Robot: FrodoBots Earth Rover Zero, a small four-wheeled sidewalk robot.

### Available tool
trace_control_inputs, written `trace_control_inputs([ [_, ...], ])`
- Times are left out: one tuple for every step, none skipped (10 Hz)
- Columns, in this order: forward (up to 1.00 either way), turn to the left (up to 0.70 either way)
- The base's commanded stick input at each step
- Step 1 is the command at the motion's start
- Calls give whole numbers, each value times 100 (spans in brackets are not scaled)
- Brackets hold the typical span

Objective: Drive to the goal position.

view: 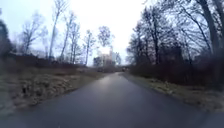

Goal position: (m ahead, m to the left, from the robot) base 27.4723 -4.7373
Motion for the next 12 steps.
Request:
trace_control_inputs([
  [70, 0],
  [70, 0],
  [70, 0],
  [70, 0],
  [70, 0],
  [70, 0],
  [70, 0],
  [70, 0],
  [70, 0],
  [70, 0],
  [70, 0],
  [70, 0],
])
